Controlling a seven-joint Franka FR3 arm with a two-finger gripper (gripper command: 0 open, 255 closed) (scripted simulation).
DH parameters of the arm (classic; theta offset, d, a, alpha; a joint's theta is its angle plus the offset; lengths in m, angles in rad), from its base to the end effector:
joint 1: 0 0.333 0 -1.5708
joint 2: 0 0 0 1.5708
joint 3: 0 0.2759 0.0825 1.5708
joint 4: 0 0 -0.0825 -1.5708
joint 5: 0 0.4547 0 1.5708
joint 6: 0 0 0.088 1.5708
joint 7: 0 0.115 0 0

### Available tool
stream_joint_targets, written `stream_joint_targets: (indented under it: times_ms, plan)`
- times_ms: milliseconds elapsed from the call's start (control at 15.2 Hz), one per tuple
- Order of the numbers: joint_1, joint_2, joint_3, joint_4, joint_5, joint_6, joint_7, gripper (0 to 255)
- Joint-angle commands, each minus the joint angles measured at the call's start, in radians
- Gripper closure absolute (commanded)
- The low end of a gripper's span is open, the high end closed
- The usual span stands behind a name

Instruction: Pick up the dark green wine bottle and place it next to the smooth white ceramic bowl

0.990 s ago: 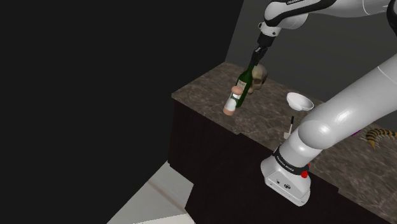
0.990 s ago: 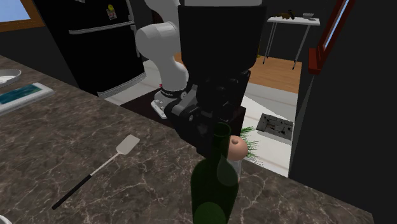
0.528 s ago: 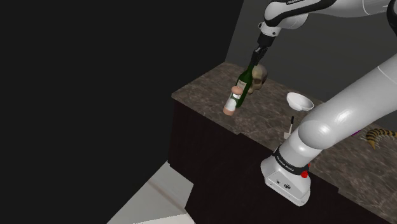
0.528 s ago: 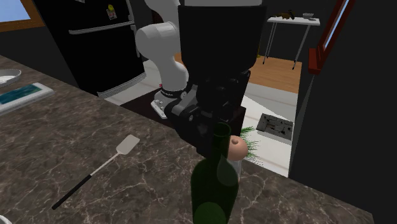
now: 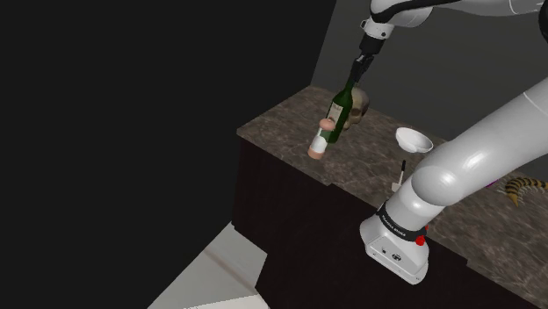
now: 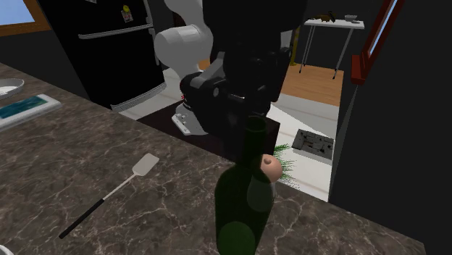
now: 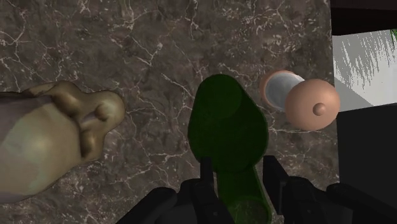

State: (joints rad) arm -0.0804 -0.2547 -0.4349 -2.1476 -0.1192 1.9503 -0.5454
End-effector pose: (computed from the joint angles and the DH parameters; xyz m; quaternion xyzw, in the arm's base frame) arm 0.4855 -0.2892 0.4315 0.9990 0.0414 0.0146 0.0114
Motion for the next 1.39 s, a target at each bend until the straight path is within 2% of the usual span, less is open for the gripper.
stream_joint_targets:
  times_ms: [0, 1188, 1320]
  plan:
    - [0.000, -0.009, 0.004, 0.020, -0.002, -0.028, 0.002, 255]
    - [0.009, -0.005, 0.019, 0.262, 0.009, -0.267, -0.004, 255]
    - [-0.010, -0.039, -0.002, 0.235, -0.008, -0.269, -0.039, 255]
